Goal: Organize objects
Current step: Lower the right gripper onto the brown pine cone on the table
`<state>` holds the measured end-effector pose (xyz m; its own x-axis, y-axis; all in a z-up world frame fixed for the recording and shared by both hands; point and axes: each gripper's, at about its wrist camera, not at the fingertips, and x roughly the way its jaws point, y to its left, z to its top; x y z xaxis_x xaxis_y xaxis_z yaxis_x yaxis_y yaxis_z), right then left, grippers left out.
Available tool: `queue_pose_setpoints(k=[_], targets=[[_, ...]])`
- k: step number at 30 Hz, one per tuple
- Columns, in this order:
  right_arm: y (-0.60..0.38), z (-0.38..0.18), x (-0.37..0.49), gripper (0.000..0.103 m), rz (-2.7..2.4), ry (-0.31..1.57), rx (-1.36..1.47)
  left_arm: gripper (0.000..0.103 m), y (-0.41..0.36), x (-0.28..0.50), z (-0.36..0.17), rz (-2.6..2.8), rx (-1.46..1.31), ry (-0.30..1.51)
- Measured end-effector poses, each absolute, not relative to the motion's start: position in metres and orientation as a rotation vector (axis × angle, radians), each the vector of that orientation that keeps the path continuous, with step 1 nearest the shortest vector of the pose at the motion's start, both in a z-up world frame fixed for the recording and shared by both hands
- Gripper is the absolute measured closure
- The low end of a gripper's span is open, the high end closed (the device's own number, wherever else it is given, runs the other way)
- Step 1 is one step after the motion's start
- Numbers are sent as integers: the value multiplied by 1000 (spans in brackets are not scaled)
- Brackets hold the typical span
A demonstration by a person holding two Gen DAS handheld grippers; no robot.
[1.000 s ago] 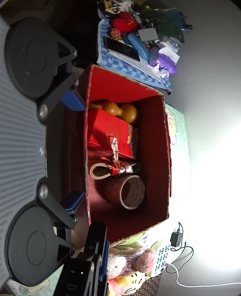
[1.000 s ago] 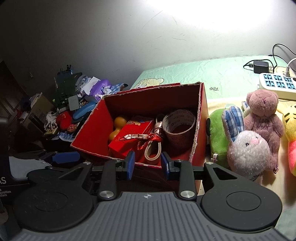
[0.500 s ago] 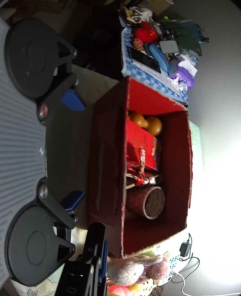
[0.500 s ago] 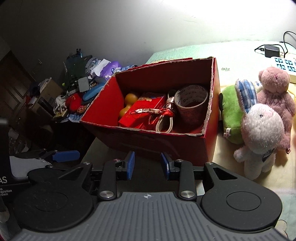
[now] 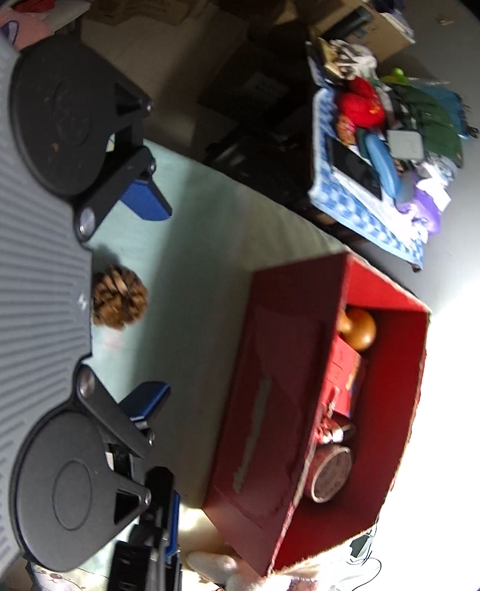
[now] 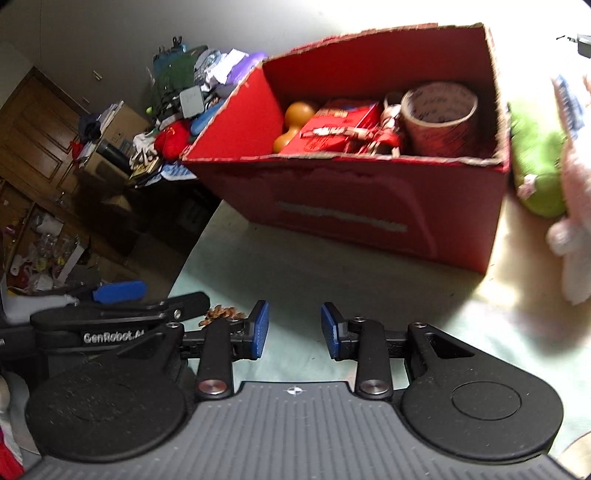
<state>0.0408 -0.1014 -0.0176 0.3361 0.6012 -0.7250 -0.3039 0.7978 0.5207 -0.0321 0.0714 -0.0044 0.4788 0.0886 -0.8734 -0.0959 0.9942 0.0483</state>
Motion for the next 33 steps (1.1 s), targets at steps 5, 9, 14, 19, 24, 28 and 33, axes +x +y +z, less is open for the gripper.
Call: queue_pose_setpoints(k=[5,9,14,19,24,28,33], targets=[[-90,-26,45,69,629,1129,331,9,84,-44,-14,95,-11,1082],[-79,-33,47,69,657,1179,344,9,90,-48,-24,69,-21,1101],[-71,-40,51,69,681,1226,365,9,93,-46,-41,52,-38,1148],[-66,-45,54,67,687,1258,401,9,98,-45,-55,22,-74,1190],[-59,-49,57,62,710,1286,429,13,101,-43,-60,4,-103,1204],[-50,-53,59,61,746,1312,439,20,103,-41,-62,-14,-114,1205],[-41,-59,64,61,777,1341,461,32,108,-37,-66,-35,-125,1213]])
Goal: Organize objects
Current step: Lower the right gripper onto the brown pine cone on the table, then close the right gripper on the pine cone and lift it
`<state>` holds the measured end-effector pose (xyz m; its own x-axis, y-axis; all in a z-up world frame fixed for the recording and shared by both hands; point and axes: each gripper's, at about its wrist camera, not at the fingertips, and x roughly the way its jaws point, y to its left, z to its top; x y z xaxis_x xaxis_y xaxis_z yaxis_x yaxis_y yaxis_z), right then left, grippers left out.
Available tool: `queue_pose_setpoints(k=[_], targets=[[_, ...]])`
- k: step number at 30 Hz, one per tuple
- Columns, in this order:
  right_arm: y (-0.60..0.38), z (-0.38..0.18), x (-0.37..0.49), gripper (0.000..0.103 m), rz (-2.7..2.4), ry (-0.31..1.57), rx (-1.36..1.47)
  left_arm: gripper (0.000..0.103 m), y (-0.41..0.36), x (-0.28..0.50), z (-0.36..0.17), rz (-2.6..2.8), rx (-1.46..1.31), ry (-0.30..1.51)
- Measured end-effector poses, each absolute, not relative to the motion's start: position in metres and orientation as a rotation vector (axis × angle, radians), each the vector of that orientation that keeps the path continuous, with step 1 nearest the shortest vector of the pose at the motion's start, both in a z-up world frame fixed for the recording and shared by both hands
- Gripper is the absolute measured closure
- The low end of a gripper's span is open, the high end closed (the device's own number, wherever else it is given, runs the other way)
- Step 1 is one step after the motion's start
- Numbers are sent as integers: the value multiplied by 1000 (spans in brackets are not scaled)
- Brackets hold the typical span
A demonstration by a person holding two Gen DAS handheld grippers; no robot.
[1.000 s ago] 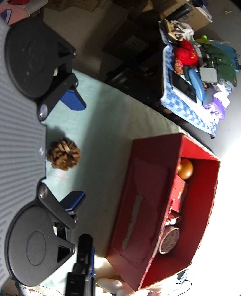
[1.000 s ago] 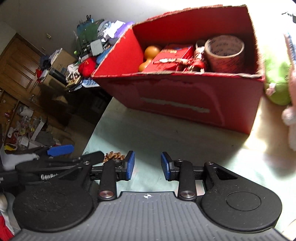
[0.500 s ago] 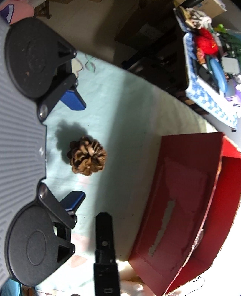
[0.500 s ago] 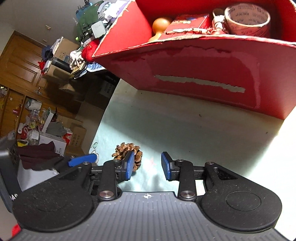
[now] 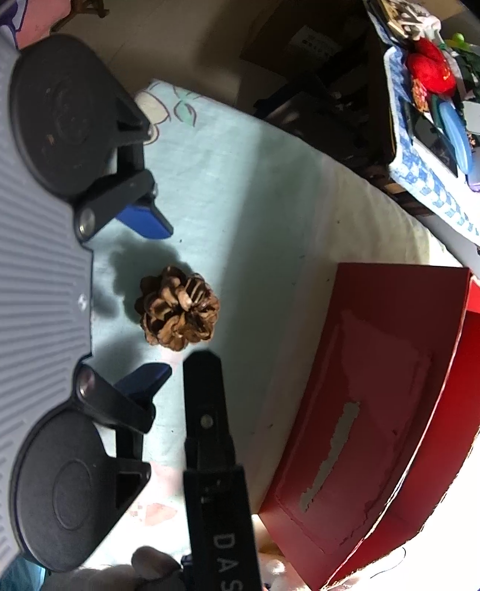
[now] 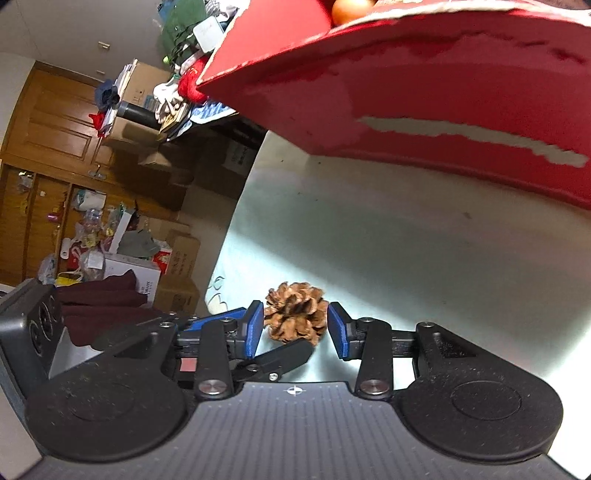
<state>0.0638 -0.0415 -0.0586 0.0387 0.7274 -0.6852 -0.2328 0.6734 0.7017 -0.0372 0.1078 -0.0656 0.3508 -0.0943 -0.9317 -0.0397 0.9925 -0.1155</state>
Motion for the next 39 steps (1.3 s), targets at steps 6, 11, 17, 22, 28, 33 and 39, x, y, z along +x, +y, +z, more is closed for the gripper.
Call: queue_pose_setpoints(k=[6,11,17,22,28,33,39], targets=[[-32,-68,69,61,780,1391,476,39,113,-32,-71,-58,-155,1209],[-28,-75,73,59,765,1419,484,49,118,-27,-78,-108,-206,1233],[-31,-80,78,59,755,1433,513,49,117,-20,-79,-143,-183,1240],[-41,-77,82,60,741,1436,515,49,113,-12,-79,-185,-162,1251],[-66,-67,83,60,685,1394,518,50,90,-1,-74,-270,-109,1247],[-102,-61,81,60,614,1352,567,50,56,9,-66,-375,-37,1236],[-152,-57,69,60,522,1300,654,51,8,17,-55,-508,65,1207]])
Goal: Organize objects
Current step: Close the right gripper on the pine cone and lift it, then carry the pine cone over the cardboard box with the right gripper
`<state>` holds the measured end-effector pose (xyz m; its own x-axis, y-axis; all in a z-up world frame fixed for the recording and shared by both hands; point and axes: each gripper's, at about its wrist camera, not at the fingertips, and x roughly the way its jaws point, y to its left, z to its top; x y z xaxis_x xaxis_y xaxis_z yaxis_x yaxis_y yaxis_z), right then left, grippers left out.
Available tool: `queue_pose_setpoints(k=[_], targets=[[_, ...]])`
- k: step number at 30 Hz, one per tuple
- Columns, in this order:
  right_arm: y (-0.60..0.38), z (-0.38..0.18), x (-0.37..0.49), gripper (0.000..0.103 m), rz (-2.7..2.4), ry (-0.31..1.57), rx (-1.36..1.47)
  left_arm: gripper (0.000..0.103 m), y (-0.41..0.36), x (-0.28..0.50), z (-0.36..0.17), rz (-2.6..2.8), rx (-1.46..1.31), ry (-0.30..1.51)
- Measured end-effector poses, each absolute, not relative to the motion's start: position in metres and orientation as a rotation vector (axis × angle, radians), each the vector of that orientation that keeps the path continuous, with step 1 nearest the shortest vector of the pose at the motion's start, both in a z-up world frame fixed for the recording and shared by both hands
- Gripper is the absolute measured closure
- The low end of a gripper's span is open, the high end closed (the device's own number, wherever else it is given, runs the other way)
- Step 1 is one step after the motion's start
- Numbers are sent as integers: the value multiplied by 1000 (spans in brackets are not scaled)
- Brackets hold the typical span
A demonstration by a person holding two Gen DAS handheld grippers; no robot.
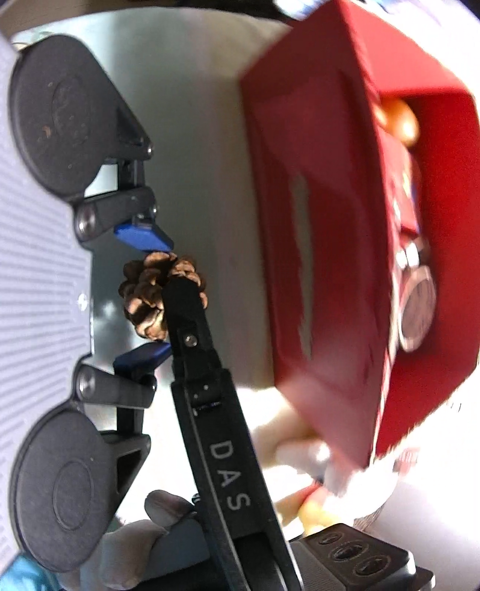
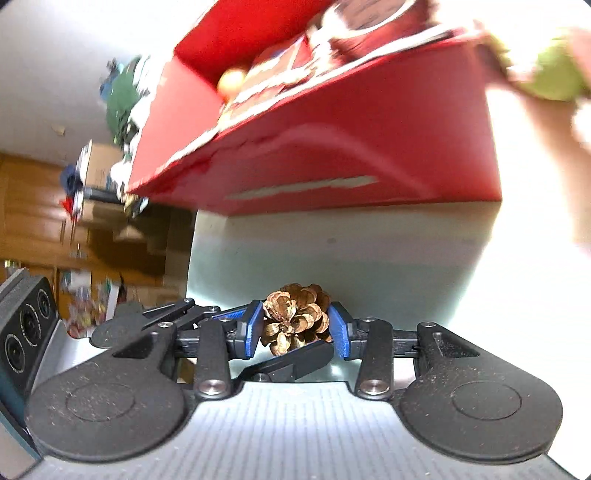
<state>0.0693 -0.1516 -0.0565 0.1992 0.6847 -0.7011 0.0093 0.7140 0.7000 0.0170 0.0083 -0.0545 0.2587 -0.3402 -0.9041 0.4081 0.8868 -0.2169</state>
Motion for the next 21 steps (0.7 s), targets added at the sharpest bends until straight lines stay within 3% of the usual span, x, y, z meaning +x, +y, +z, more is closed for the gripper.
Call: queue_pose_setpoints(k=[21], targets=[[-245,16,37,60,316,980,761,52,-107,27,16,-795,230,961]])
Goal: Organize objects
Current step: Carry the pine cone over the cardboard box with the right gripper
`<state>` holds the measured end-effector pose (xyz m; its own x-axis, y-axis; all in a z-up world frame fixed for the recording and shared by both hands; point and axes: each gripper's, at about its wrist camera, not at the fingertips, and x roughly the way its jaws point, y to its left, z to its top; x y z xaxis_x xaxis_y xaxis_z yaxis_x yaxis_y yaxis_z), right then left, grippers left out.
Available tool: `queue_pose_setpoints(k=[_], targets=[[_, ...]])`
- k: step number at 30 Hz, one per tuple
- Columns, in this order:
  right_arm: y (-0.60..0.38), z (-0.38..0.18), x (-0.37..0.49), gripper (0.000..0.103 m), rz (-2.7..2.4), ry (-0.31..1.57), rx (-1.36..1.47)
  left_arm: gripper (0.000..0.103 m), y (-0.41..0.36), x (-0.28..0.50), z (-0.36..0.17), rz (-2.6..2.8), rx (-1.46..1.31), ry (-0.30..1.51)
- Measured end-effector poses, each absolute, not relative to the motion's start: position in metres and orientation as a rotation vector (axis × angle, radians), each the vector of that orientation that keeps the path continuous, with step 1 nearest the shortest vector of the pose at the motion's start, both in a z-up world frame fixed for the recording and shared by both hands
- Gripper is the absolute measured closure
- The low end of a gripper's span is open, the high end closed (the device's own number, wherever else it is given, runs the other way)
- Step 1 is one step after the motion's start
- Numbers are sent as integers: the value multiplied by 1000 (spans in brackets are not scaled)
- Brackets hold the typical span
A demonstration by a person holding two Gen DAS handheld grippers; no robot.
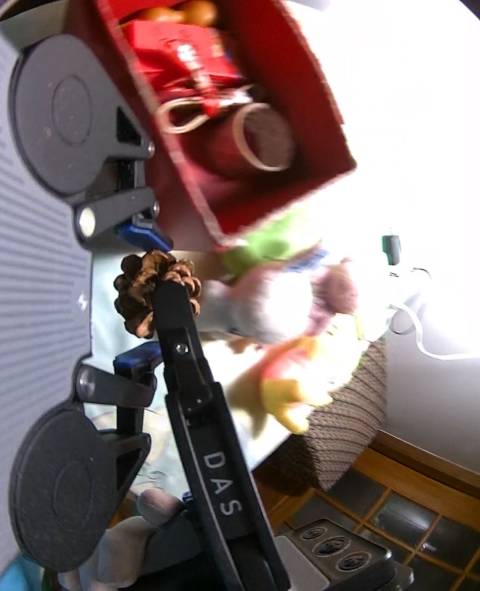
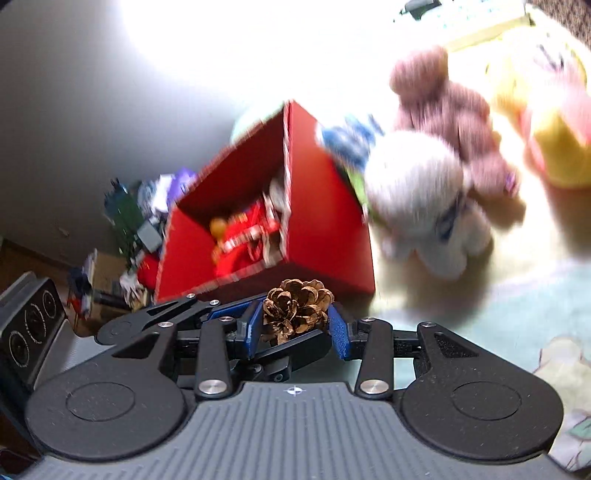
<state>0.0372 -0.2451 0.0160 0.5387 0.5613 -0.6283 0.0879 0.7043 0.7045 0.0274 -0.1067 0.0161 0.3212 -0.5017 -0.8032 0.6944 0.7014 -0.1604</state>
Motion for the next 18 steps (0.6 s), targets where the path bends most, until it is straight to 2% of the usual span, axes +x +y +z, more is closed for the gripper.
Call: queue_pose_setpoints(k=[11,18], targets=[[-229,50,89,60,376,865,711,52,-90,64,66,-742,185,830],[-206,49,123,60,398,870,664,52,-61,95,65,-691,127,821]])
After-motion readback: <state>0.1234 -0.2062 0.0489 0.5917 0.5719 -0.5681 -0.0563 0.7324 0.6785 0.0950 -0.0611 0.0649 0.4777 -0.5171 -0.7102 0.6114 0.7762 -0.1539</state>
